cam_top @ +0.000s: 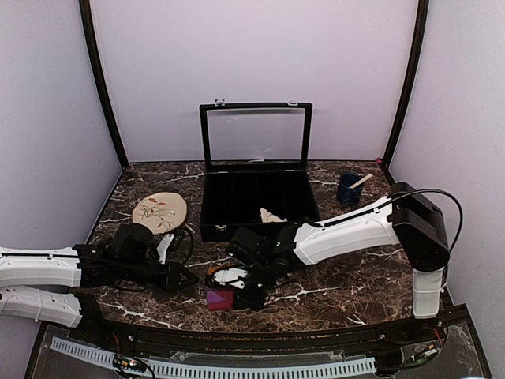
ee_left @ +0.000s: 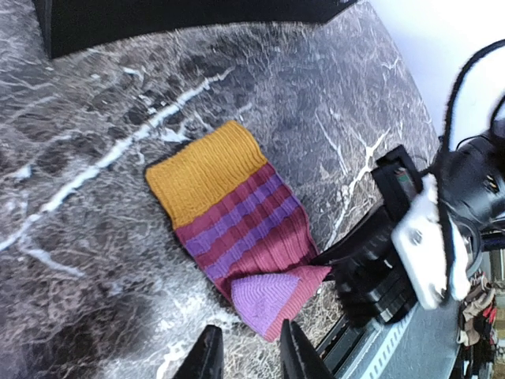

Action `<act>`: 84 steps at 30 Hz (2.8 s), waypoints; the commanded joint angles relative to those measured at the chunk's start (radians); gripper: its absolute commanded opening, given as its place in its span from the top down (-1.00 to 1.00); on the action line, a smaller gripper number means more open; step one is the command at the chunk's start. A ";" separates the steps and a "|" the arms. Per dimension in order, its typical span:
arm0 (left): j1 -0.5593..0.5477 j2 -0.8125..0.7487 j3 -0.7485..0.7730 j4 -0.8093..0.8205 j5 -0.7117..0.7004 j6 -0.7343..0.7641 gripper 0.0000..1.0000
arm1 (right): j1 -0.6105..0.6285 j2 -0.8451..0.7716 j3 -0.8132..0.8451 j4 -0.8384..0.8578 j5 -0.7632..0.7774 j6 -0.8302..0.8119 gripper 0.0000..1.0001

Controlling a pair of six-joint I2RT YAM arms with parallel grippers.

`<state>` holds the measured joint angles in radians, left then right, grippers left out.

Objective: Roll the socks
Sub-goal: Roll the sock at the center of the board.

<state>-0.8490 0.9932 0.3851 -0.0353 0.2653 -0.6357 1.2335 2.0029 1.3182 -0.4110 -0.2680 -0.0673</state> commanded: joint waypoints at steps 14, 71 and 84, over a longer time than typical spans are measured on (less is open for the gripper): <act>-0.310 0.049 0.057 -0.051 -0.248 0.150 0.39 | -0.135 0.116 0.155 -0.165 -0.359 0.145 1.00; -0.460 0.571 0.349 -0.083 -0.470 0.628 0.39 | -0.208 0.195 0.240 -0.350 -0.546 0.039 1.00; -0.447 0.625 0.380 -0.127 -0.452 0.607 0.91 | -0.218 0.190 0.244 -0.348 -0.572 0.034 1.00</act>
<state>-1.3060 1.5959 0.7525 -0.1085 -0.2028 -0.0109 1.0115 2.1956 1.5280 -0.7650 -0.7918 -0.0257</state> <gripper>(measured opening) 0.084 0.030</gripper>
